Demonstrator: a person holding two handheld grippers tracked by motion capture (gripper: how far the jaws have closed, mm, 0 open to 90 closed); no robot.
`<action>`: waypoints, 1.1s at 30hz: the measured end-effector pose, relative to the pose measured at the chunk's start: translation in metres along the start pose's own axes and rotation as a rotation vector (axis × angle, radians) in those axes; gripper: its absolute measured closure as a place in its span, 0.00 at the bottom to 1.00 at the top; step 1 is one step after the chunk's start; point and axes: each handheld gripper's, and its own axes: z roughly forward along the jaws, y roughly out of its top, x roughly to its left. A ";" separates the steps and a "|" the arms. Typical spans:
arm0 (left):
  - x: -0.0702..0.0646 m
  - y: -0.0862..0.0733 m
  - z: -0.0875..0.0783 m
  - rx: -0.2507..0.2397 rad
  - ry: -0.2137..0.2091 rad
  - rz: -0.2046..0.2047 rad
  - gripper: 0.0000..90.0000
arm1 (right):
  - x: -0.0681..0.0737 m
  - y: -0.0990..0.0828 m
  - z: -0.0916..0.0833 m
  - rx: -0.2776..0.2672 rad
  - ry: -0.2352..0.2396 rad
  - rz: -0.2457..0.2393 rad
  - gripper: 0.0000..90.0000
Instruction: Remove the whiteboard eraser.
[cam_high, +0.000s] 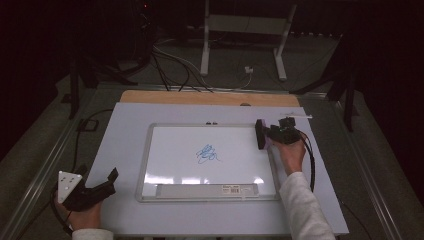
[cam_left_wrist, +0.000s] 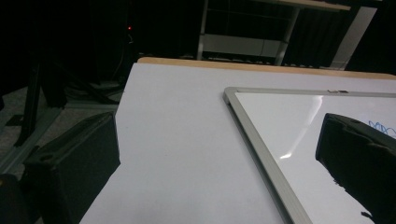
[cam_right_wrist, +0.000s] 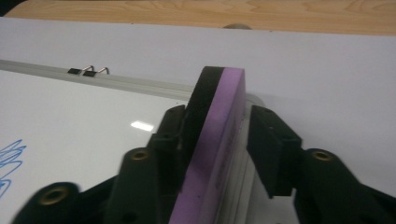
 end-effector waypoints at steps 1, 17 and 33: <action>0.000 0.000 0.000 0.000 -0.001 -0.001 0.01 | 0.000 0.000 0.001 0.005 0.006 0.002 0.68; 0.000 0.000 0.000 0.001 0.003 0.002 0.01 | -0.001 -0.002 0.002 0.017 0.041 0.053 0.81; -0.001 -0.001 -0.001 0.005 0.017 -0.004 0.01 | -0.009 -0.002 0.006 0.050 0.041 0.132 0.60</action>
